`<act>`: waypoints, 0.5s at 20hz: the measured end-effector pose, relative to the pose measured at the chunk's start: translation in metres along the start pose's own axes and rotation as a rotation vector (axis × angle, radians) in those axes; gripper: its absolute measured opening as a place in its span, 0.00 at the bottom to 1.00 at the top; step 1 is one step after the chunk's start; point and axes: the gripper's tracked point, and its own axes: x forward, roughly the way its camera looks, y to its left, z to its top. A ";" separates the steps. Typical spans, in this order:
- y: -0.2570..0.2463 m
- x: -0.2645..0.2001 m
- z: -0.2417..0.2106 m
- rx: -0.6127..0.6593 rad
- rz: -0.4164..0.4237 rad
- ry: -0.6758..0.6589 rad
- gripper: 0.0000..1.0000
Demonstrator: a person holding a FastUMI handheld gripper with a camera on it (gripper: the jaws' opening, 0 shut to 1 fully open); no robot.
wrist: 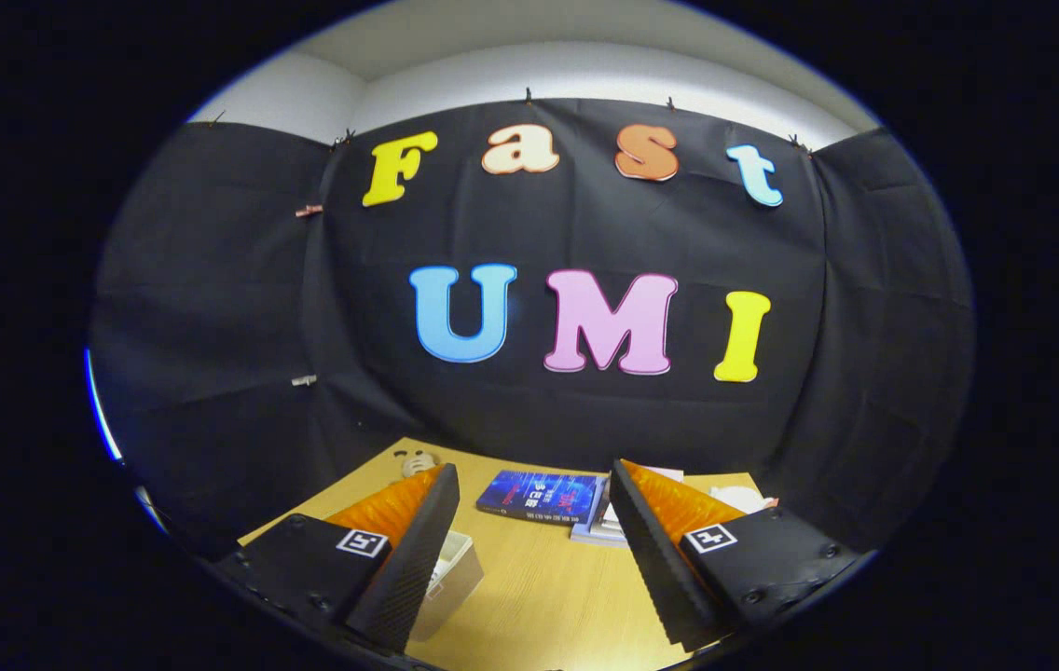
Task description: Open the storage box then place both shoes into the box .Put the left shoe in first, then the right shoe, with the right side of both shoes facing outward in a uniform manner.
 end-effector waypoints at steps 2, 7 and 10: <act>-0.020 -0.015 0.009 0.009 0.003 -0.060 0.99; -0.048 -0.031 0.012 0.037 -0.013 -0.148 0.99; -0.056 -0.026 -0.009 0.034 -0.062 -0.121 0.99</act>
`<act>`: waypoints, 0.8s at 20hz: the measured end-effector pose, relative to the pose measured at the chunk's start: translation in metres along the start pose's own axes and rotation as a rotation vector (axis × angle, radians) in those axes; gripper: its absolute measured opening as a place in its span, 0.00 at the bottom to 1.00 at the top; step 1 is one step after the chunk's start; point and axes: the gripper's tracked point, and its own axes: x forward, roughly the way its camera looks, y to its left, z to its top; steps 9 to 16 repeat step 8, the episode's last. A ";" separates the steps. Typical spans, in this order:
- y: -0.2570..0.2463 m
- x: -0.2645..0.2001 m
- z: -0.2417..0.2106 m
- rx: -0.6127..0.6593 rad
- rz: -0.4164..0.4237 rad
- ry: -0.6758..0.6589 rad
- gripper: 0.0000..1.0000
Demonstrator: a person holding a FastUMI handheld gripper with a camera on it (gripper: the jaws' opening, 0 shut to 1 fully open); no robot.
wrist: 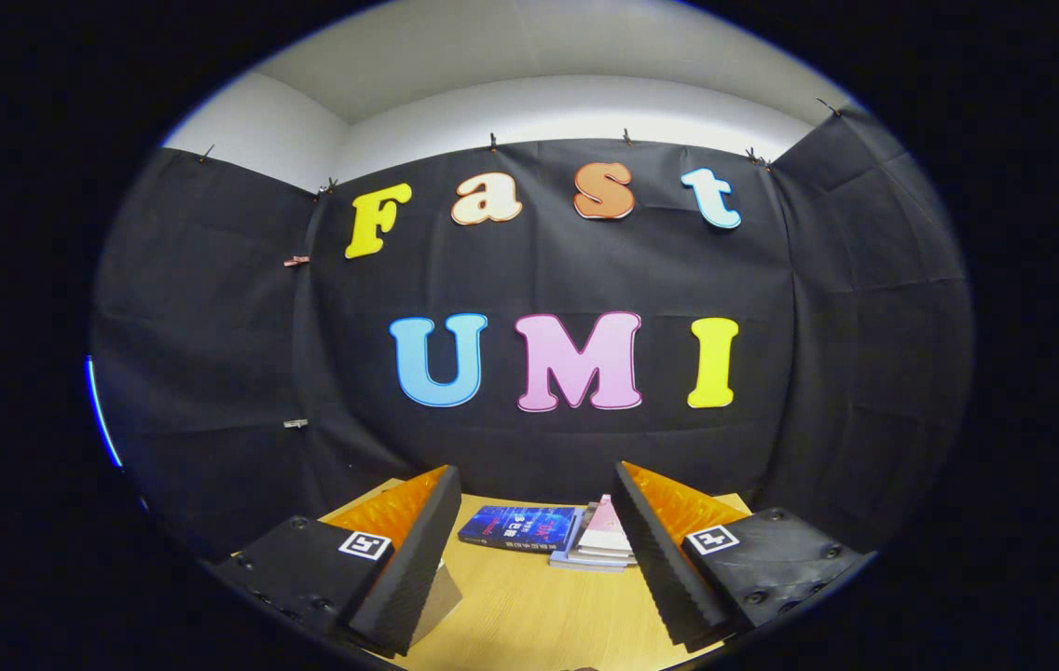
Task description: Open the storage box then place both shoes into the box .Put the left shoe in first, then the right shoe, with the right side of both shoes facing outward in a uniform manner.
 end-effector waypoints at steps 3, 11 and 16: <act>0.004 0.008 -0.012 0.003 -0.023 0.001 0.99; 0.021 0.014 -0.017 0.068 -0.041 -0.060 0.99; 0.021 0.014 -0.017 0.068 -0.041 -0.060 0.99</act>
